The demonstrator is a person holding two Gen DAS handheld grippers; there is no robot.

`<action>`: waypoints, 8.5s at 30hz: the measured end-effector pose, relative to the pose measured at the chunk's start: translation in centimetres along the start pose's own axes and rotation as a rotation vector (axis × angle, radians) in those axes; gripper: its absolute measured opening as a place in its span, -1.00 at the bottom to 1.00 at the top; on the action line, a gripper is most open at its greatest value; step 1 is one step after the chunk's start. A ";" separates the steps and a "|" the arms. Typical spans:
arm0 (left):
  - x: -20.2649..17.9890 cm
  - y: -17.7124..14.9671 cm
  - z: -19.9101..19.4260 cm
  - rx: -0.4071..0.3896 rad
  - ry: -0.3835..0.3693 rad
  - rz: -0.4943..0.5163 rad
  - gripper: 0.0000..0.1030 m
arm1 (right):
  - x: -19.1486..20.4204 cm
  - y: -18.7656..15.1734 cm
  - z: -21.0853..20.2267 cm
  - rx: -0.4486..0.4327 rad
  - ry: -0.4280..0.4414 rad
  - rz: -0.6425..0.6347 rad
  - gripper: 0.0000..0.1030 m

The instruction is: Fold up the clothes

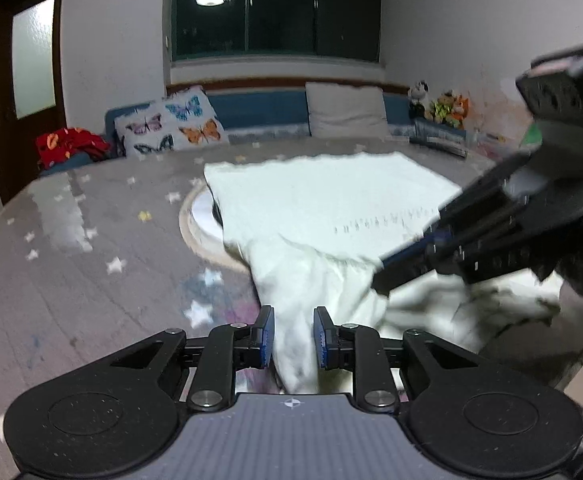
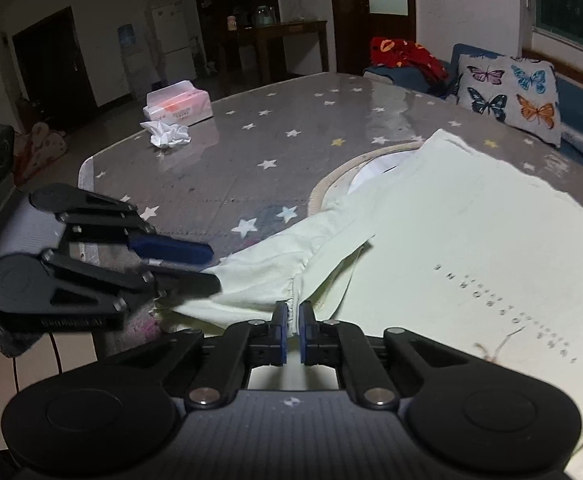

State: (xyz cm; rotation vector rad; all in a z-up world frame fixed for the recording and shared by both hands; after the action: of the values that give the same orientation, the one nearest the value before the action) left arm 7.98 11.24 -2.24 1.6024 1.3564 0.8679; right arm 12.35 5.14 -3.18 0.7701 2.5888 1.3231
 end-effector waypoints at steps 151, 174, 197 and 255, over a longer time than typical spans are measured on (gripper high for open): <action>-3.3 11.7 2.5 -0.160 -0.022 0.427 -0.93 | -11.4 1.7 -18.3 -0.143 -0.511 -0.240 -0.94; 3.7 8.4 26.2 0.164 -0.052 0.304 -0.94 | -28.9 1.7 -1.8 0.033 -0.430 -0.026 -0.94; 7.2 9.4 23.9 0.165 -0.022 0.177 -0.85 | -32.3 1.6 -3.8 -0.078 -0.407 0.152 -0.03; 2.0 8.8 31.0 0.264 -0.072 0.152 -0.79 | -30.8 3.9 3.6 -0.018 -0.364 0.155 -0.55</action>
State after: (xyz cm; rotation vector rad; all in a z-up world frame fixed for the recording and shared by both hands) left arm 39.69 7.63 -6.80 1.9419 1.3554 0.7339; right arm 41.53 -5.68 -5.66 1.1111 2.2668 1.1155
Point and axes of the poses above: each gripper's, at about its wrist camera, not at the fingertips, and z roughly the way its jaws point, x to its left, y to its top, the point moved 10 cm from there along z, roughly the way its jaws point, and after that the axes turned 8 degrees about -x, right-handed, at the moved point
